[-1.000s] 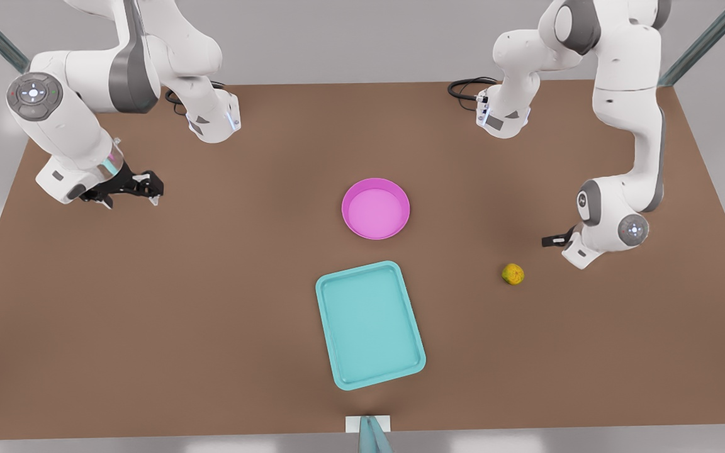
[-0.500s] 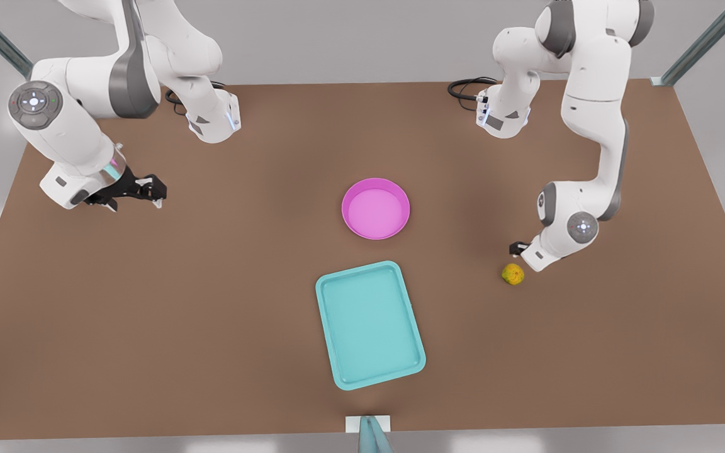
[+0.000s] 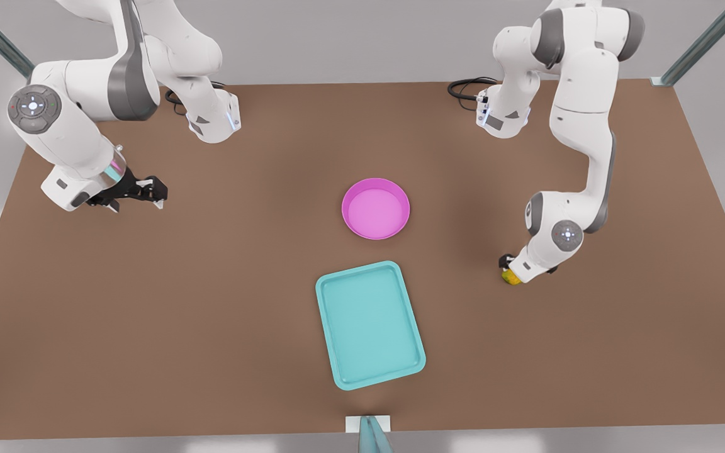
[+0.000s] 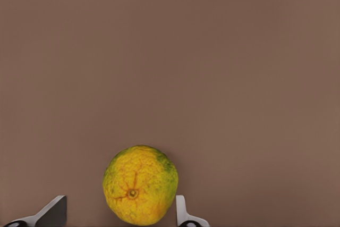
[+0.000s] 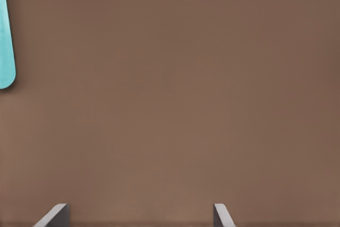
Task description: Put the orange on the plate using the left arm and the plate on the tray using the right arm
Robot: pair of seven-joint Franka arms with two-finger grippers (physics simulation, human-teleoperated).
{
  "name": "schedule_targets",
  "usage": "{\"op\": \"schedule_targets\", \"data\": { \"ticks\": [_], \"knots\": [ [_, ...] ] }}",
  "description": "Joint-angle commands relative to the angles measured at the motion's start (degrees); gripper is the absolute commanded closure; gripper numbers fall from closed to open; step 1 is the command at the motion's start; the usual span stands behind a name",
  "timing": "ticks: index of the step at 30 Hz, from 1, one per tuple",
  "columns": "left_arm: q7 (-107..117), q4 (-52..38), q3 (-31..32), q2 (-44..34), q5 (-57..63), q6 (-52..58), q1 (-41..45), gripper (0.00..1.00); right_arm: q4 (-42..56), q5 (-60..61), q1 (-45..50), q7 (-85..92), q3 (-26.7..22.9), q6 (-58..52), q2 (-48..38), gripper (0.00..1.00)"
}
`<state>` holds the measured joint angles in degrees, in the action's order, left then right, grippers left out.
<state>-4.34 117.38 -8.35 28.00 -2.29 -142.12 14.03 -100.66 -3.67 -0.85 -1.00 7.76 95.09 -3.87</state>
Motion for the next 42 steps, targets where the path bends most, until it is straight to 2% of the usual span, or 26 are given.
{"op": "schedule_targets", "data": {
  "ticks": [1,10,24,25,26,27,31,34,35,36,38,40,42],
  "knots": [
    [3.20,-1.18,0.00,1.00,0.09,-0.35,0.04,0.00,0.03,0.07,-0.12,-0.05,-0.02,-0.08,0.00,0.00],
    [3.20,-1.71,0.17,4.08,0.18,-0.44,0.21,0.00,0.03,0.16,-0.12,-0.14,-0.02,0.01,0.35,0.00],
    [3.20,-2.50,0.61,4.78,0.09,-0.52,0.21,0.00,-0.15,0.60,-0.12,-0.14,-0.02,-0.08,0.53,0.00],
    [3.20,-2.50,0.61,4.70,0.01,-0.52,0.21,0.03,-0.15,0.68,-0.12,-0.14,-0.02,-0.08,0.53,0.00],
    [3.20,-2.59,0.61,4.70,0.09,-0.52,0.21,0.21,-0.15,0.68,-0.12,-0.14,-0.02,0.01,0.61,0.00],
    [3.20,-2.68,0.61,4.78,0.09,-0.52,0.21,0.25,-0.15,0.86,-0.12,-0.14,-0.02,-0.08,0.61,0.00],
    [3.11,-3.03,0.61,4.70,0.01,-0.52,0.21,0.33,-0.15,0.95,-0.12,-0.14,-0.02,-0.08,0.70,0.00],
    [6.71,-3.12,2.01,3.20,-0.52,1.49,0.82,0.33,-0.15,0.95,-0.12,-0.14,-0.11,0.01,0.70,0.00],
    [12.32,-5.31,2.10,2.24,-0.61,5.71,4.16,0.32,-0.15,0.95,-0.12,-0.14,-0.11,0.01,0.70,0.00],
    [16.29,-9.79,2.37,1.09,-0.70,15.54,6.98,0.31,-0.15,0.95,-0.12,-0.14,-0.02,-0.08,0.70,0.00],
    [31.75,-17.53,6.94,0.48,-0.70,29.61,13.91,0.31,-0.15,0.95,-0.12,-0.14,-0.11,-0.08,0.79,0.00],
    [42.38,-22.63,7.29,1.44,-1.48,37.09,23.39,0.31,-0.15,0.95,-0.12,-0.14,-0.11,0.01,0.88,0.00],
    [50.91,-27.37,7.38,6.53,-4.57,37.18,31.23,0.31,-0.15,0.95,-0.12,-0.23,-0.02,0.01,0.88,0.00]
  ]
}}
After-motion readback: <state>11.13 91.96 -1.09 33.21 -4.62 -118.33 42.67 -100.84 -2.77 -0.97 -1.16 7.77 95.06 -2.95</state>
